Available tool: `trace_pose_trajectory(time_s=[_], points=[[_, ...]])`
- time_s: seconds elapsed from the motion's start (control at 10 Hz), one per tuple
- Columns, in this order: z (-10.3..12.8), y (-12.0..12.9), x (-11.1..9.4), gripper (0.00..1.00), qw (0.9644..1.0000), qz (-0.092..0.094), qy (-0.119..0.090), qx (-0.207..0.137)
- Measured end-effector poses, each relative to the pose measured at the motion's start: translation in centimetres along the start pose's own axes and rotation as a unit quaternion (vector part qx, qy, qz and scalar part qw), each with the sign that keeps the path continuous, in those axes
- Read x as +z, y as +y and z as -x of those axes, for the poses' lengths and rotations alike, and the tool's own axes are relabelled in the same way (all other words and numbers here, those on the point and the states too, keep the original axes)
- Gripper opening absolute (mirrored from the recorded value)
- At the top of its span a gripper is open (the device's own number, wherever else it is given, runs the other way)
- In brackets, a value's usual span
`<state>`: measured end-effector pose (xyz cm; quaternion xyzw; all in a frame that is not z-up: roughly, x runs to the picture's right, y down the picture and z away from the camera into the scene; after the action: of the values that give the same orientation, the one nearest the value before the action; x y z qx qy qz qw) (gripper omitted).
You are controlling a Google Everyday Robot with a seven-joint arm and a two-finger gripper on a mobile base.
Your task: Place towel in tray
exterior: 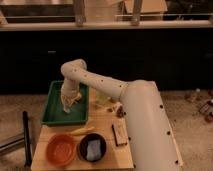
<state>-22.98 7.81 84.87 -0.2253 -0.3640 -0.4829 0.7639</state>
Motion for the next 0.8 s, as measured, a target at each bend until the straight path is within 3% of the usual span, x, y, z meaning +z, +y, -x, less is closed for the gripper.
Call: trace_pose_trajectory(time_s=[0.4, 0.6, 0.8], points=[[0.3, 0.3, 2.9, 0.80, 0.9996, 0.012, -0.026, -0.002], [0.0, 0.0, 2.6, 0.80, 0.9997, 0.012, -0.023, -0.002], [-0.8, -0.5, 0.5, 0.80, 1.0000, 0.006, -0.007, -0.002]])
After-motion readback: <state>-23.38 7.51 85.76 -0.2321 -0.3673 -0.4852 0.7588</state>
